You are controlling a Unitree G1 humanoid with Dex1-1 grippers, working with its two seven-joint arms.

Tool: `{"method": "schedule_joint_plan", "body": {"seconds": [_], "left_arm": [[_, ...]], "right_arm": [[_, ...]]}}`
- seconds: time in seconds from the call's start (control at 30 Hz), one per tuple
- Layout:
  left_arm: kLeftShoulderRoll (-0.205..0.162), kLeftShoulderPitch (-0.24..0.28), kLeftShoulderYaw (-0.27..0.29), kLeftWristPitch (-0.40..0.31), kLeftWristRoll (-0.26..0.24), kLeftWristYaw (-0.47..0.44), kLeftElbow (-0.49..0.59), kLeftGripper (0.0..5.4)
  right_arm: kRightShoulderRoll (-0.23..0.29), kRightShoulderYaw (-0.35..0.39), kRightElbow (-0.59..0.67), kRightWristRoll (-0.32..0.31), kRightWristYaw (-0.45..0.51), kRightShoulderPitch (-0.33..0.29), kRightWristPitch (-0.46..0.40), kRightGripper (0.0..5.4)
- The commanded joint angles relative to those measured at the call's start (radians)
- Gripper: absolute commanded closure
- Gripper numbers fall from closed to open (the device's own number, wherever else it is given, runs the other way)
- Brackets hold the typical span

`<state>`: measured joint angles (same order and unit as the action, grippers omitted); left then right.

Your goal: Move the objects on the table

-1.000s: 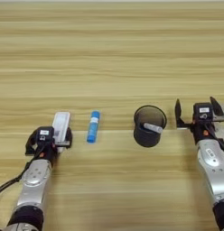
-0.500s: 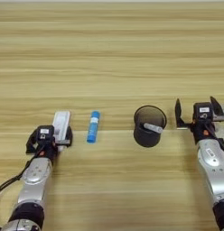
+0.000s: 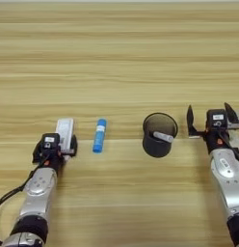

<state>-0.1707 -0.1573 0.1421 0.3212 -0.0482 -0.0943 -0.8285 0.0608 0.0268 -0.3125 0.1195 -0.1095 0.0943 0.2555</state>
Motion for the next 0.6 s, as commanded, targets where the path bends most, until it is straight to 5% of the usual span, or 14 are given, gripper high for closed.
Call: {"method": "schedule_joint_plan", "body": {"seconds": [0.03,0.4,0.6], "left_arm": [[0.004,0.035,-0.006,-0.039,0.007,-0.001,-0.038,1.37],[0.011,0.047,-0.018,-0.041,0.01,-0.004,0.012,2.49],[0.012,0.052,-0.021,-0.045,0.008,-0.005,0.033,2.54]], "right_arm": [[-0.006,0.001,0.005,-0.001,-0.008,0.002,-0.002,0.0],[-0.005,0.001,0.0,-0.001,-0.008,0.005,-0.001,0.0],[-0.005,0.001,-0.005,-0.001,-0.009,0.008,0.0,0.0]]}}
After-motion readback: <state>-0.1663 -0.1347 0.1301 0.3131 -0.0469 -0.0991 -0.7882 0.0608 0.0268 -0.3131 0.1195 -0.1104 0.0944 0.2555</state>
